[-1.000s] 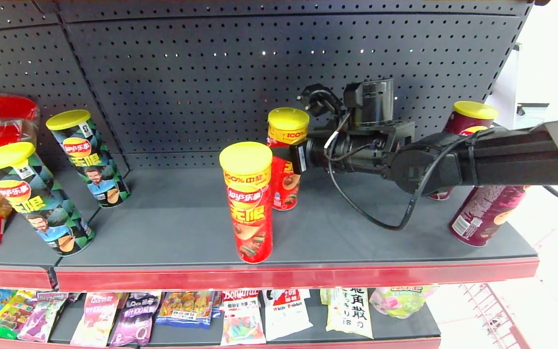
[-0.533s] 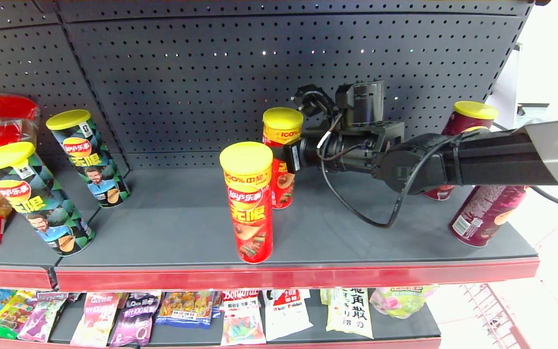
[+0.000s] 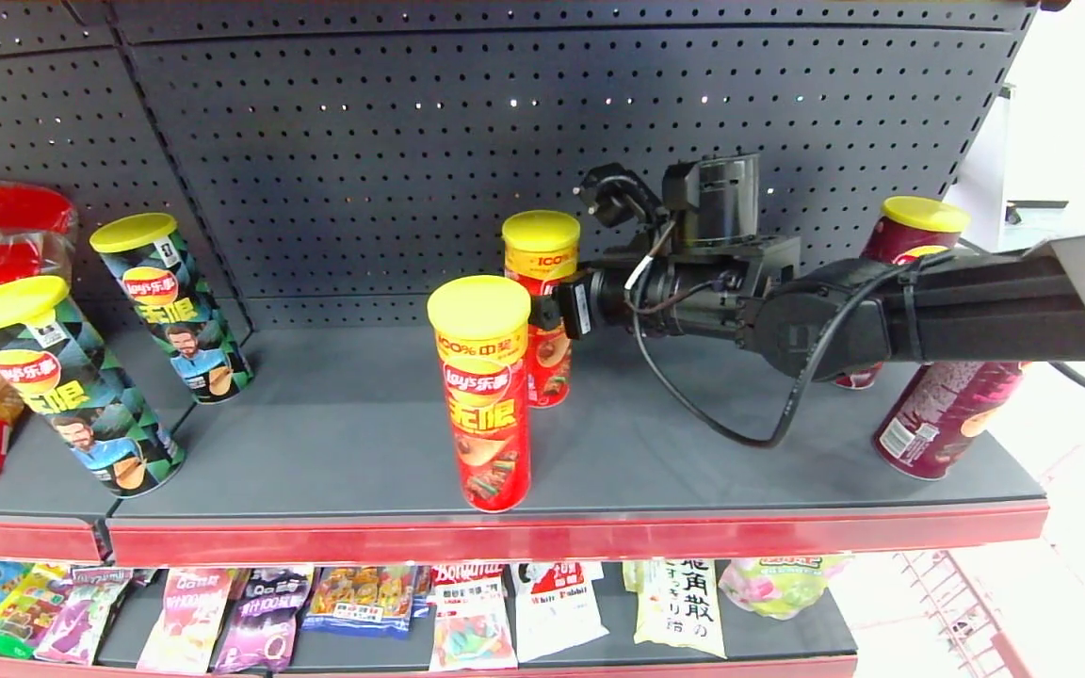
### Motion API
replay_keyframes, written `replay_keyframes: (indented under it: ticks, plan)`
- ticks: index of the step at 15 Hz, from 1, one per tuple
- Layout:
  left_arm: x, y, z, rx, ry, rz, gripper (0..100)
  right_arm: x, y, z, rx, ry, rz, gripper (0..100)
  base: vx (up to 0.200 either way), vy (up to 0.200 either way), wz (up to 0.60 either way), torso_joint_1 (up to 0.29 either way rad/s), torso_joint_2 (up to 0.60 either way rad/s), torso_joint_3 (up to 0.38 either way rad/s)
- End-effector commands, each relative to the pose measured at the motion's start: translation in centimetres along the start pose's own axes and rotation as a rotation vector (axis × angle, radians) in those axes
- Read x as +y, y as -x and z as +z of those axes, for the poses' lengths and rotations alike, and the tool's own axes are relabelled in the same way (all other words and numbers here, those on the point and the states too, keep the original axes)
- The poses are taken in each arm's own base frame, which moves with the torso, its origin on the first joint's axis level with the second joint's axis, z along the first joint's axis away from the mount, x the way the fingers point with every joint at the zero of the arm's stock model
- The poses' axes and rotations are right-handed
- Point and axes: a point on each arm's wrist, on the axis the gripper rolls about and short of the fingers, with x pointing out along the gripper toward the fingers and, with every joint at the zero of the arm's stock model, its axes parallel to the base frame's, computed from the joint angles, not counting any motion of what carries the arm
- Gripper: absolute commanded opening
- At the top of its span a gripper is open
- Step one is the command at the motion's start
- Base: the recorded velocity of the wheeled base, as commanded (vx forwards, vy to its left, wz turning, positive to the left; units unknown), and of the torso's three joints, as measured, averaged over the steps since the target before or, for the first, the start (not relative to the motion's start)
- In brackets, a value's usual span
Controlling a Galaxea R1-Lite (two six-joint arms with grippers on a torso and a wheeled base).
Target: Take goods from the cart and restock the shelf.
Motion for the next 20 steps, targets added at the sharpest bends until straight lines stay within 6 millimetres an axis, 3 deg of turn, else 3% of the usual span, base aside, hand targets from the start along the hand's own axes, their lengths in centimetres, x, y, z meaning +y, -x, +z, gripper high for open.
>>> replay_keyframes:
  ticks: [1,4,8,9,11,12,14,17,20]
  plan:
    - [0.0,-0.1,0.0,0.005,0.000,-0.001,100,0.5,2.5,0.6,-0.001,-0.002,-0.003,100,0.000,0.000,0.00,0.000,0.00,0.000]
    - [0.0,-0.2,0.0,0.016,0.001,-0.002,100,1.2,5.8,-0.2,0.041,-0.015,-0.010,100,0.000,0.000,0.00,0.000,0.00,0.000]
    - [0.1,-0.7,0.3,0.056,0.005,0.000,100,2.5,11.8,-2.2,0.092,-0.076,-0.054,100,0.000,0.000,0.00,0.000,0.00,0.000]
    - [0.1,-1.1,0.8,0.080,0.006,-0.001,100,3.1,14.4,-2.9,0.080,-0.111,-0.073,100,0.000,0.000,0.00,0.000,0.00,0.000]
    - [0.2,-1.5,1.4,0.101,0.009,-0.002,100,4.1,17.7,-3.5,0.066,-0.117,-0.067,100,0.000,0.000,0.00,0.000,0.00,0.000]
    - [0.3,-2.0,1.8,0.120,0.013,0.000,100,4.7,20.5,-4.6,0.062,-0.115,-0.069,100,0.000,0.000,0.00,0.000,0.00,0.000]
    - [0.4,-2.8,2.3,0.149,0.016,-0.001,100,5.3,23.8,-5.9,0.048,-0.110,-0.106,100,0.000,0.000,0.00,0.000,0.00,0.000]
    - [0.7,-5.5,3.8,0.202,0.024,-0.004,100,6.1,30.7,-9.6,-0.017,-0.115,-0.328,100,0.000,0.000,0.00,0.000,0.00,0.000]
    - [1.1,-8.8,5.4,0.249,0.031,-0.003,100,6.4,35.0,-12.8,-0.073,-0.138,-0.558,100,0.000,0.000,0.00,0.000,0.00,0.000]
